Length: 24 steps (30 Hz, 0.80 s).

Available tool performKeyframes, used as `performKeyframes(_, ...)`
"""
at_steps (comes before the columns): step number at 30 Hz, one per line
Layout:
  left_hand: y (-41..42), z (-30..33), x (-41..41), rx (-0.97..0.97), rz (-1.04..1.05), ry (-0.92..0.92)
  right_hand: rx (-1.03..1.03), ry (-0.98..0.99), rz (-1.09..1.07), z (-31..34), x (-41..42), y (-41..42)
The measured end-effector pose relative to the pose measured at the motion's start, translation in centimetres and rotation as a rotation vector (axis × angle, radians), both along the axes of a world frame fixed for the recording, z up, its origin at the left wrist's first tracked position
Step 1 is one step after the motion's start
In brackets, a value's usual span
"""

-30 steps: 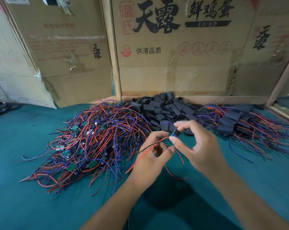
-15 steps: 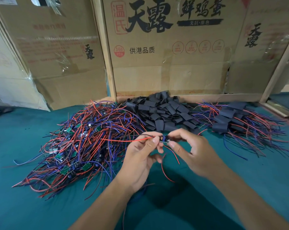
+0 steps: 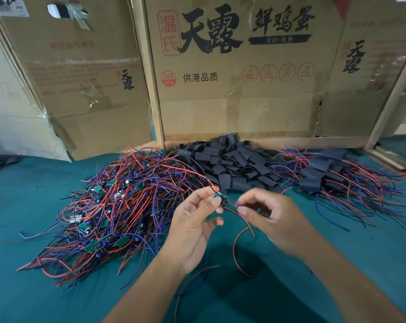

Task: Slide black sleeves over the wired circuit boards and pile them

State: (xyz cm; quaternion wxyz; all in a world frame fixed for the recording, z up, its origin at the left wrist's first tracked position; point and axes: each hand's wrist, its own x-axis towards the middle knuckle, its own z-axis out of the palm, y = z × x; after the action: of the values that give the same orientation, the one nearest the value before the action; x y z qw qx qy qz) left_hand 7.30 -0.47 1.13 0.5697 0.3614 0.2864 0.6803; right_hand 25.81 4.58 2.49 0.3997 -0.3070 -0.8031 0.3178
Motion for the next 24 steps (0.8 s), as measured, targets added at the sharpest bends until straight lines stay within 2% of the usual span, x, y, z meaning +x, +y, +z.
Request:
performKeyframes(3,0.0,0.2,-0.2,0.002,0.018,-0.068,-0.017,-0.097,0.011,-0.7,-0.1,0.3)
performKeyframes(6,0.3,0.5,-0.8,-0.003,0.043,-0.179,-0.073,-0.082,-0.004,-0.4,0.5,1.0)
performKeyframes(10,0.2,0.7,-2.0,0.013,0.049,-0.282,-0.027,-0.05,-0.307,-1.5,1.6,3.3)
performKeyframes(13,0.1,0.9,-2.6,0.013,0.063,-0.317,-0.056,-0.2,-0.434,-2.5,0.8,5.0)
performKeyframes(16,0.1,0.8,-2.9,-0.016,0.061,-0.303,-0.019,-0.433,-0.346,-2.0,-1.2,7.0)
performKeyframes(20,0.3,0.4,-3.2,-0.031,0.046,-0.313,-0.026,-0.505,-0.361,-0.9,-4.9,8.7)
performKeyframes(24,0.3,0.2,-3.6,-0.012,0.007,-0.332,0.008,-0.712,-0.473,-1.1,-8.1,9.5)
